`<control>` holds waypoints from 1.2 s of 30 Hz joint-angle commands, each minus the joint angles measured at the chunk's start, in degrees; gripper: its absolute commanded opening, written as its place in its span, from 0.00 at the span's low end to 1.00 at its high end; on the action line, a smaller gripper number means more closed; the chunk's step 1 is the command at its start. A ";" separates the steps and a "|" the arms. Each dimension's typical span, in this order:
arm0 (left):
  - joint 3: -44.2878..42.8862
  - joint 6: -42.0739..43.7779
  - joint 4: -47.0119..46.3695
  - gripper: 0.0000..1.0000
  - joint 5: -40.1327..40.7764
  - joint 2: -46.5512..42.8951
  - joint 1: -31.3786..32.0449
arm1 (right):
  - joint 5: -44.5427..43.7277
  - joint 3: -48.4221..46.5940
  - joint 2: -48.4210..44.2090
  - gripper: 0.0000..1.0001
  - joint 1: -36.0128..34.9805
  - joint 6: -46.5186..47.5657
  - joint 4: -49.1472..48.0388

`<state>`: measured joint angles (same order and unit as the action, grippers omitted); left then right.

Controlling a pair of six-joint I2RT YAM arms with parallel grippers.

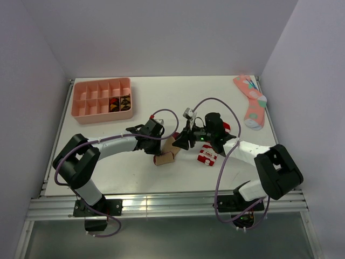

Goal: Roll the socks
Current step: Roll the sock at the center of the board.

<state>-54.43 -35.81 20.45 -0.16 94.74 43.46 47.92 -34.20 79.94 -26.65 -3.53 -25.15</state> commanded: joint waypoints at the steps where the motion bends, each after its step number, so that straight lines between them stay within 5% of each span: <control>1: -0.58 -0.05 0.65 0.00 0.69 0.80 -0.04 | 0.51 -1.49 2.06 0.50 -1.99 1.33 0.28; 36: -1.82 0.74 -1.11 0.00 -1.42 2.20 -1.71 | -6.96 -13.09 16.04 0.55 -9.38 2.91 16.62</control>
<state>-54.68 -37.12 20.69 -1.52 95.59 41.28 40.56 -45.01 95.88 -35.24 -1.54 -11.60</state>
